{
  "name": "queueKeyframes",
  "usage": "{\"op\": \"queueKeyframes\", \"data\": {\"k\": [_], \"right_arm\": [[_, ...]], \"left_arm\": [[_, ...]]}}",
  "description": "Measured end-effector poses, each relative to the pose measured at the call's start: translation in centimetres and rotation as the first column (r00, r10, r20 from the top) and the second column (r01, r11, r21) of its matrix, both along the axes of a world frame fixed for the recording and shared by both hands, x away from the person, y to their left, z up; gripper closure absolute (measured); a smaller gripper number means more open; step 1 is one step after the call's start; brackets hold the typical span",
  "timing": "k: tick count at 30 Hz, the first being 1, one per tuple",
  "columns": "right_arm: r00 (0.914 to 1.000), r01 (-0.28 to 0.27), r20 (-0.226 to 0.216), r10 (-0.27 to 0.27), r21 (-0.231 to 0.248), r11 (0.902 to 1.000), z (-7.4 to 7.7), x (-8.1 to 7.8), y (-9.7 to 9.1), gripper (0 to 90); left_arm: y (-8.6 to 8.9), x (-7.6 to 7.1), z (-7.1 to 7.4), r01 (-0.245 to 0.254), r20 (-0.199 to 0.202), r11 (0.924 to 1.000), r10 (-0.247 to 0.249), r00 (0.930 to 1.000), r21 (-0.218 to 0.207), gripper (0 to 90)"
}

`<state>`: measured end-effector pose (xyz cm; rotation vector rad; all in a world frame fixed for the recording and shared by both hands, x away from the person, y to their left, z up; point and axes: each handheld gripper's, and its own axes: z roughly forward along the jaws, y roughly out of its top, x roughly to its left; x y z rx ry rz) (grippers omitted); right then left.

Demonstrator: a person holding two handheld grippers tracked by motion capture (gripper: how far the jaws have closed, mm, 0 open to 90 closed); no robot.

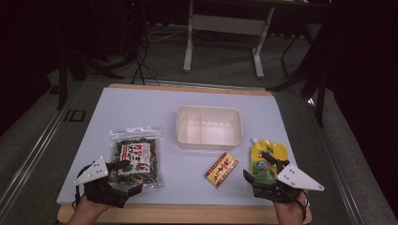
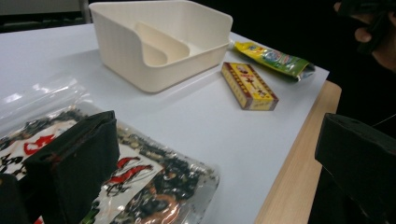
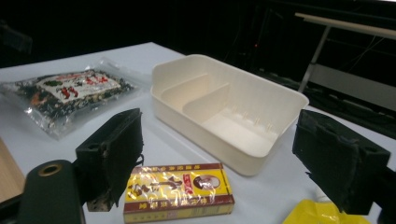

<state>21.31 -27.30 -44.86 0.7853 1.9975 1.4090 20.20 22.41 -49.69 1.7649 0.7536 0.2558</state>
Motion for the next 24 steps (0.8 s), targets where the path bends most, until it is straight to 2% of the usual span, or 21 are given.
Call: {"op": "queueKeyframes", "data": {"k": [3,5,7,11,13,18,20,24], "right_arm": [[0.9997,-0.022,-0.003,0.022,0.023,0.9995,0.1,-0.1,0.1,13.8],[0.9995,-0.024,0.021,0.024,0.013,0.9996,0.2,-0.2,0.2,13.8],[0.9993,-0.028,0.024,0.027,0.017,0.9995,0.3,-0.2,0.2,13.9],[0.9994,-0.023,0.028,0.022,0.012,0.9997,0.4,-0.1,0.2,13.8],[0.9992,0.008,0.039,-0.009,0.015,0.9999,0.5,-0.2,0.1,13.5],[0.9999,0.007,0.015,-0.007,0.005,1.0000,0.6,-0.2,0.2,12.7],[0.9999,-0.005,0.009,0.005,0.017,0.9998,0.6,-0.2,0.2,12.0],[0.9996,-0.018,0.023,0.017,0.019,0.9997,0.7,-0.3,0.5,10.6]], "left_arm": [[0.0,0.1,0.8,0.010,0.012,1.0000,-0.010,0.9999,0.001,0.0],[0.0,0.1,1.3,0.004,0.022,1.0000,-0.004,0.9998,0.000,0.0],[0.1,0.2,1.9,0.002,0.030,0.9999,-0.003,0.9996,0.013,0.0],[0.3,0.7,2.9,-0.009,0.047,0.9995,0.008,0.9989,0.029,0.0],[0.5,0.9,3.3,-0.012,0.054,0.9993,0.010,0.9985,0.035,0.0],[1.5,1.9,4.5,-0.048,0.069,0.9985,0.047,0.9966,0.025,0.5],[1.9,2.5,4.8,-0.070,0.072,0.9970,0.068,0.9951,0.033,0.6],[2.8,3.7,4.9,-0.105,0.064,0.9937,0.102,0.9927,0.040,0.6]]}}
